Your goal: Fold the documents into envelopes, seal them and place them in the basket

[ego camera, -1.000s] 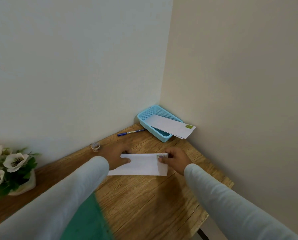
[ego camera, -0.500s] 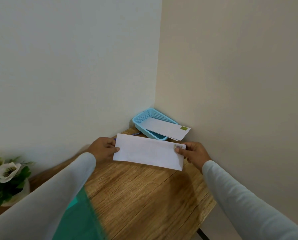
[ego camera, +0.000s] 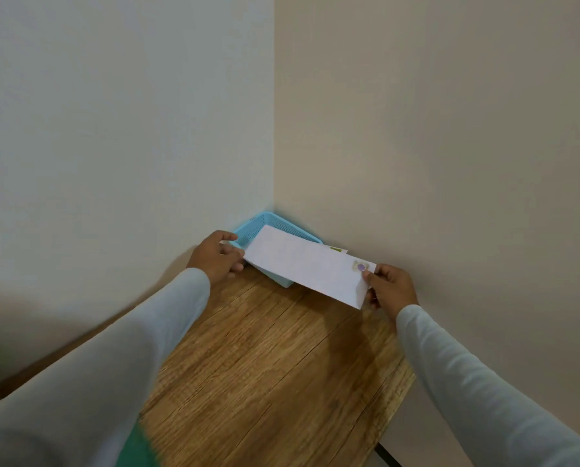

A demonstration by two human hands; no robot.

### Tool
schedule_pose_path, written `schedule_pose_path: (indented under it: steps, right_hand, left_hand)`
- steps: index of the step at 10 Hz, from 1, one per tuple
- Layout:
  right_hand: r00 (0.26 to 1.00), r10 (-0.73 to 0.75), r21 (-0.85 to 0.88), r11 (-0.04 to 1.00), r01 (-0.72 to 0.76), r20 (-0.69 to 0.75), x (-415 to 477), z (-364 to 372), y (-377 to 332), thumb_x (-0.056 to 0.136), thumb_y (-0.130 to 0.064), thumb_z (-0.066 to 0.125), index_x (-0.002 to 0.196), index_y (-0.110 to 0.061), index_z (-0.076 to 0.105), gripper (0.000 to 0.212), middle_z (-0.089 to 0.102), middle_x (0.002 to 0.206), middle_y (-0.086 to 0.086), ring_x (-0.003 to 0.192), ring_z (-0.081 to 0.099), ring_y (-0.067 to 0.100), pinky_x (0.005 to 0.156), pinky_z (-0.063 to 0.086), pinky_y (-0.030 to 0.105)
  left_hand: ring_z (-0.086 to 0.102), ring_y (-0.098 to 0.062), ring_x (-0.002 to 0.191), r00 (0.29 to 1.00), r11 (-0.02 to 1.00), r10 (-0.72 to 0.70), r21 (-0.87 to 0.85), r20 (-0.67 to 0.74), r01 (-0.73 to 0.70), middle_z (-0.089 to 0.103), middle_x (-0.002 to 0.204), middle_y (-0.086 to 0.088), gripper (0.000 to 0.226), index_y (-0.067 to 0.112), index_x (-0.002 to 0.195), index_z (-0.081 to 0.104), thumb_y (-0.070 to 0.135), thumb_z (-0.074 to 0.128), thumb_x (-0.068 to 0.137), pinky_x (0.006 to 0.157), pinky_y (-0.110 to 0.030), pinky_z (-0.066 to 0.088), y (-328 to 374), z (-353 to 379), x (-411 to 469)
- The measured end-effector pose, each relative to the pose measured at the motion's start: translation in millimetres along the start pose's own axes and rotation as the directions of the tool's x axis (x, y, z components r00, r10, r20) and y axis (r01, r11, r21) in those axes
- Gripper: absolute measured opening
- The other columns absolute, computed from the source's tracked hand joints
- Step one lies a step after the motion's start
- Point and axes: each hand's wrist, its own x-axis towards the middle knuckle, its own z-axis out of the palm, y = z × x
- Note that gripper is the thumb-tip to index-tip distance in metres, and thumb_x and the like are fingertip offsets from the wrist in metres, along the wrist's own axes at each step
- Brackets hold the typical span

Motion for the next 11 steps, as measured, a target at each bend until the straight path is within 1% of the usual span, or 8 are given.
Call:
schedule_pose_path:
  steps: [2,3,4,5,7,8,10,11]
  right_hand:
    - [0.993,0.102,0.075,0.992,-0.097,-0.065,21.3,7.1,0.1,0.096,-0.017,0.071,0.100,0.006,0.069,0.024,0.064,0.073,0.014,0.046,0.050,0.018,0.043,0.047,0.026]
    - [0.989,0.129,0.121,0.985,-0.120,-0.076,28.1,19.1,-4.0,0.095,-0.008,0.069,0.112,-0.004,0.066,0.017,0.072,0.095,0.010,0.061,0.066,0.022,0.052,0.059,0.032]
    - [0.986,0.146,0.112,0.984,-0.137,-0.078,28.6,28.0,-1.8,0.094,-0.004,0.067,0.116,-0.009,0.060,0.024,0.069,0.104,0.011,0.068,0.071,0.024,0.058,0.063,0.036]
    - [0.987,0.149,0.060,0.988,-0.146,-0.060,26.6,38.8,2.5,0.093,-0.002,0.066,0.109,-0.009,0.061,0.018,0.069,0.101,0.014,0.067,0.072,0.026,0.057,0.062,0.036]
    - [0.995,0.093,-0.075,0.993,-0.090,0.033,26.2,52.8,-2.1,0.095,-0.005,0.066,0.097,-0.010,0.065,0.006,0.075,0.093,0.009,0.071,0.075,0.027,0.061,0.063,0.037]
    - [0.994,0.091,-0.099,0.991,-0.085,0.052,27.9,54.7,-2.0,0.095,-0.006,0.066,0.097,-0.011,0.065,0.005,0.075,0.094,0.008,0.072,0.076,0.027,0.063,0.064,0.039]
    - [0.996,0.058,-0.167,0.985,-0.046,0.066,23.7,52.1,-5.1,0.094,-0.009,0.066,0.097,-0.012,0.066,0.004,0.074,0.096,0.005,0.071,0.075,0.026,0.056,0.061,0.032]
    - [0.995,0.018,-0.204,0.979,0.002,0.094,12.0,54.3,-18.2,0.094,-0.014,0.070,0.094,-0.012,0.066,0.004,0.074,0.094,0.008,0.064,0.071,0.023,0.051,0.057,0.028]
  left_hand:
    - [0.075,-0.015,0.084,0.982,0.993,0.054,0.097,0.178,-0.072,0.072,0.100,0.006,0.032,0.026,0.123,0.059,0.021,0.070,0.094,0.088,-0.040,0.060,-1.1,30.7,6.1]
    - [0.073,-0.014,0.091,0.964,0.981,0.085,0.148,0.251,-0.125,0.073,0.102,0.009,0.030,0.030,0.119,0.062,0.025,0.072,0.091,0.093,-0.040,0.057,-6.4,52.1,2.7]
    - [0.068,-0.014,0.098,0.948,0.961,0.118,0.208,0.294,-0.184,0.069,0.108,0.008,0.031,0.030,0.121,0.063,0.027,0.073,0.091,0.094,-0.037,0.055,-4.0,66.5,-1.5]
    - [0.065,-0.014,0.102,0.925,0.934,0.149,0.257,0.350,-0.248,0.066,0.120,0.004,0.033,0.027,0.124,0.064,0.029,0.073,0.092,0.096,-0.034,0.054,1.5,86.2,-5.6]
    - [0.059,-0.019,0.115,0.914,0.887,0.137,0.364,0.381,-0.285,0.061,0.133,0.001,0.033,0.023,0.127,0.063,0.030,0.067,0.096,0.098,-0.029,0.048,8.6,102.8,-2.2]
    - [0.059,-0.019,0.115,0.912,0.885,0.123,0.373,0.391,-0.279,0.061,0.134,0.000,0.033,0.024,0.128,0.062,0.031,0.067,0.096,0.100,-0.031,0.048,8.8,104.5,0.7]
    - [0.059,-0.018,0.115,0.913,0.902,0.106,0.348,0.393,-0.254,0.060,0.133,0.002,0.034,0.027,0.129,0.060,0.031,0.067,0.097,0.101,-0.032,0.049,10.4,95.8,-3.1]
    - [0.059,-0.016,0.111,0.941,0.896,0.125,0.371,0.316,-0.244,0.061,0.127,0.004,0.033,0.030,0.128,0.060,0.035,0.067,0.096,0.094,-0.030,0.050,9.7,75.3,-11.8]
